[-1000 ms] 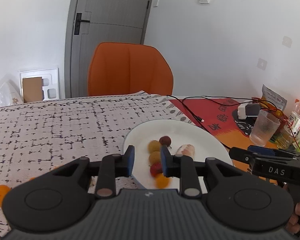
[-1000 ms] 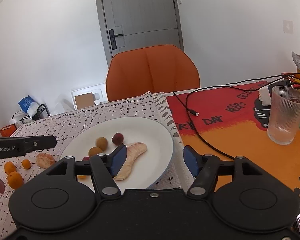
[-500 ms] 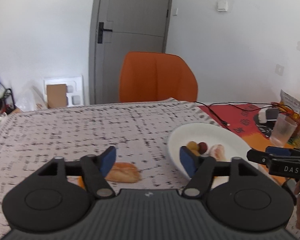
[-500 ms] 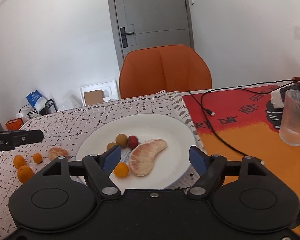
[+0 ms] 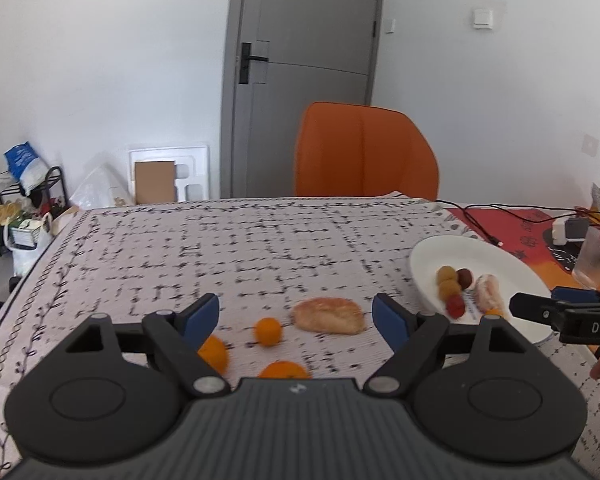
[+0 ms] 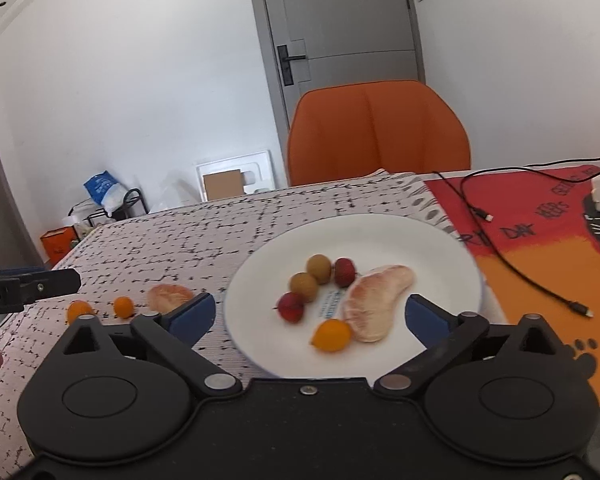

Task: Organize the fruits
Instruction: 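Move both open tools back from the bowl to the oranges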

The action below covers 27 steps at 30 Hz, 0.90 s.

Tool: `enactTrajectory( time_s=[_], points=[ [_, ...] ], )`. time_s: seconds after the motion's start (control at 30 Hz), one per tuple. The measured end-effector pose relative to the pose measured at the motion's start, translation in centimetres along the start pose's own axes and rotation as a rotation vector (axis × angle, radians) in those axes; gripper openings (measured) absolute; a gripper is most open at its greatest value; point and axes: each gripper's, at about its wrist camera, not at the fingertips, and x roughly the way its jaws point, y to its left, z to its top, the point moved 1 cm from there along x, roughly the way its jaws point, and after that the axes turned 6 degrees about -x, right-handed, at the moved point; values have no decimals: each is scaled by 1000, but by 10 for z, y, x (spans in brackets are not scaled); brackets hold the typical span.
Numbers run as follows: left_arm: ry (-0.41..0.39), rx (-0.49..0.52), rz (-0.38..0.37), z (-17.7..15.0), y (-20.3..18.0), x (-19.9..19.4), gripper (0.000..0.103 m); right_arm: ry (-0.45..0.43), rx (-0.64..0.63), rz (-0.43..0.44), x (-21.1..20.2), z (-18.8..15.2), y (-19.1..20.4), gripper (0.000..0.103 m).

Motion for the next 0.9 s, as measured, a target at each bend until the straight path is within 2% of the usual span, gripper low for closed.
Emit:
enactTrajectory(
  time_s=[0.57,0.9],
  points=[
    [9,-79,83,-10,64,-8,82,26,-34,73,14,2,46,103],
    [26,-119,58,-17,87,-6,80,55,-63,128,28,1,75,103]
  ],
)
